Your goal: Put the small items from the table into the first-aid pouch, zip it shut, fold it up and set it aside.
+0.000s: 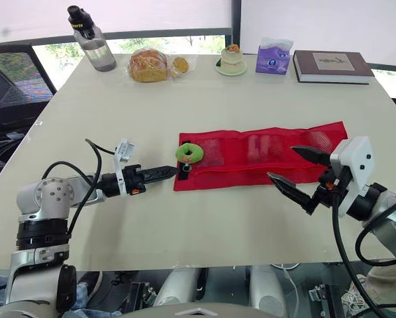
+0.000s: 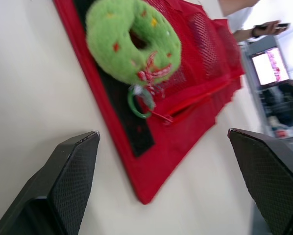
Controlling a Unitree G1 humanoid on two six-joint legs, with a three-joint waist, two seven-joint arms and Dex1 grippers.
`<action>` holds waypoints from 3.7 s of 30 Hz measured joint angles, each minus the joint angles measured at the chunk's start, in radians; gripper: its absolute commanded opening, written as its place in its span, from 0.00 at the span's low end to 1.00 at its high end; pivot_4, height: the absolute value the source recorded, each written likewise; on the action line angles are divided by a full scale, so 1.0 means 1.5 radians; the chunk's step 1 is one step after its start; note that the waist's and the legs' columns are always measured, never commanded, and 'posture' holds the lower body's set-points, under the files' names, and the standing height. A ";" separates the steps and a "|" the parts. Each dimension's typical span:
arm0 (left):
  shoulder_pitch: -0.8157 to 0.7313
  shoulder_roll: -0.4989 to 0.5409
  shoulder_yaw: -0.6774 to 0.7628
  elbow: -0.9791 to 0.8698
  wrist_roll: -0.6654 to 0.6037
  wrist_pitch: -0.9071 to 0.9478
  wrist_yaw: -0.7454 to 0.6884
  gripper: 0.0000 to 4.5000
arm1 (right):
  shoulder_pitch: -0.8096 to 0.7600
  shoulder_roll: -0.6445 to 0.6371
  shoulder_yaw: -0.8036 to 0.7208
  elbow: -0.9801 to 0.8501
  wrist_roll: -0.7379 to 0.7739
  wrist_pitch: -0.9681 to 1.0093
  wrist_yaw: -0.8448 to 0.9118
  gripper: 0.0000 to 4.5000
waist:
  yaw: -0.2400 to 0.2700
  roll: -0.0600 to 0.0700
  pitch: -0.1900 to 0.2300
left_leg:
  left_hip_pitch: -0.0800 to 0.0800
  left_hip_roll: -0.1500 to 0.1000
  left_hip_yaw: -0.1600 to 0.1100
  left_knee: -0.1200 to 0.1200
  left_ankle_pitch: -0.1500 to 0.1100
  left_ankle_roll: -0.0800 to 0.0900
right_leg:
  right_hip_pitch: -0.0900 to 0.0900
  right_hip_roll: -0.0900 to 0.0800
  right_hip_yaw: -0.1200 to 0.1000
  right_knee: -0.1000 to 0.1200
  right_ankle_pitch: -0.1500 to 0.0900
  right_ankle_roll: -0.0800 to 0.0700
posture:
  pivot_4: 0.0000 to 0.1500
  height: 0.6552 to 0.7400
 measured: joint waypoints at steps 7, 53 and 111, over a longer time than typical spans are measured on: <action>-0.030 -0.026 -0.008 0.067 0.000 0.006 -0.021 1.00 | -0.003 -0.038 0.001 -0.016 0.073 0.010 -0.038 0.97 | 0.009 0.000 -0.001 | 0.001 -0.001 0.000 0.000 0.000 0.000 | 0.002 -0.001 0.000 -0.001 -0.001 -0.002 | 1.00 1.00; -0.197 -0.041 -0.006 0.170 0.110 -0.026 0.157 0.98 | 0.012 -0.039 0.090 -0.033 0.042 -0.066 -0.082 1.00 | 0.011 0.000 -0.001 | 0.002 0.000 0.000 -0.001 0.000 0.000 | 0.002 -0.001 -0.001 -0.003 -0.001 0.000 | 1.00 1.00; -0.140 0.002 -0.190 0.213 0.131 -0.073 -0.271 0.00 | -0.014 -0.025 0.140 -0.041 -0.001 -0.074 -0.121 1.00 | -0.001 0.000 -0.001 | -0.001 0.000 -0.002 -0.001 0.000 0.000 | 0.002 -0.001 -0.002 -0.006 0.000 -0.002 | 1.00 1.00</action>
